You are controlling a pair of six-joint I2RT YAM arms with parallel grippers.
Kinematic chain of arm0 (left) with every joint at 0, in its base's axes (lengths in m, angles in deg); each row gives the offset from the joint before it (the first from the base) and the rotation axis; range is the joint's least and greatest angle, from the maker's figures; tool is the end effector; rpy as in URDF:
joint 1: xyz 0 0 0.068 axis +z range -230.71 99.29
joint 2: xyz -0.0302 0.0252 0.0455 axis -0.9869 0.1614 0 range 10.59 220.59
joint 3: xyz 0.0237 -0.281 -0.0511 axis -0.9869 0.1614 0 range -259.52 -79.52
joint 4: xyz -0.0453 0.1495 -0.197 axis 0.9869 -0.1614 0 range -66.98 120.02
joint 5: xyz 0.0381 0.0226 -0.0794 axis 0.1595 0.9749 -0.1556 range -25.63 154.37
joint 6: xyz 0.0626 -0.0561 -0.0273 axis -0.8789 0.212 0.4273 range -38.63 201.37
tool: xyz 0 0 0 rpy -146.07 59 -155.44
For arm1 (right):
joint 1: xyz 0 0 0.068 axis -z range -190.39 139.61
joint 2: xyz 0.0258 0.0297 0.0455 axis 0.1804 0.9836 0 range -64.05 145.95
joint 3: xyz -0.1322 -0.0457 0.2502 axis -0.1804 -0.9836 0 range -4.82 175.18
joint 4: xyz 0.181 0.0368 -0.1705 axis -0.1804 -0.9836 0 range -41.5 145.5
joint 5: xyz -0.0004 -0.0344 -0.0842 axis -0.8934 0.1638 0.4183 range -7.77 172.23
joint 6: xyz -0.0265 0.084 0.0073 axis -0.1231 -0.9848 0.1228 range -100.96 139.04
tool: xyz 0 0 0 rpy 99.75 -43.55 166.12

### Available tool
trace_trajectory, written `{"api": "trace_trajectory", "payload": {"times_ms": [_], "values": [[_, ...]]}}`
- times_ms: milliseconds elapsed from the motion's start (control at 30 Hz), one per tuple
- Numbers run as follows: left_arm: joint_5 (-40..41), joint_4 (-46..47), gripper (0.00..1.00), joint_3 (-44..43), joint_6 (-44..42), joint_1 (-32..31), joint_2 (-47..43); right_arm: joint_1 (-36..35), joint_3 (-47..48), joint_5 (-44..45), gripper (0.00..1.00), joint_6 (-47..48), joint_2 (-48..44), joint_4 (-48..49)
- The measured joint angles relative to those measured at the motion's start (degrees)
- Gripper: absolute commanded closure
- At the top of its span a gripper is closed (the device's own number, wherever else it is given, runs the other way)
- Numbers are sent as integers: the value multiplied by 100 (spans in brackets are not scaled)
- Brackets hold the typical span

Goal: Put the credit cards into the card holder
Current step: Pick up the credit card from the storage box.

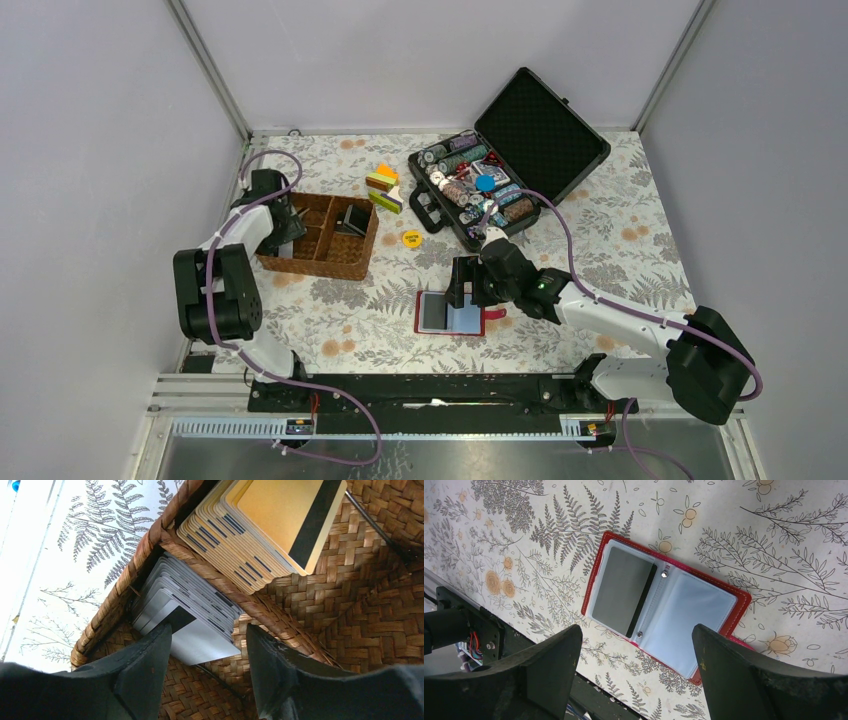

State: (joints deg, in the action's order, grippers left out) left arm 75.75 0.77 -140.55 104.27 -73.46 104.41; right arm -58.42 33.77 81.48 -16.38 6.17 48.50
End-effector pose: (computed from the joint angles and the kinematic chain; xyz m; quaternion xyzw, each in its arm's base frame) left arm 0.3341 0.0582 0.1813 -0.2742 0.9262 0.0626 0.2512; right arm 0.1838 0.2058 0.2084 -0.1018 0.8954 0.2929 0.3196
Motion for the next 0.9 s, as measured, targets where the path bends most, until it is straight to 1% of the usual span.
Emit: {"api": "trace_trajectory", "payload": {"times_ms": [133, 467, 667, 900], "values": [[101, -50, 51, -35, -52, -31, 52, 0, 0, 0, 12, 0, 0, 0], [387, -105, 59, -74, -192, -372, 55, 0, 0, 0, 12, 0, -2, 0], [627, -125, 73, -76, -223, -503, 52, 0, 0, -2, 12, 0, -50, 2], [896, -162, 81, -92, -260, -579, -46, 0, 0, -4, 12, -2, -70, 0]]}}
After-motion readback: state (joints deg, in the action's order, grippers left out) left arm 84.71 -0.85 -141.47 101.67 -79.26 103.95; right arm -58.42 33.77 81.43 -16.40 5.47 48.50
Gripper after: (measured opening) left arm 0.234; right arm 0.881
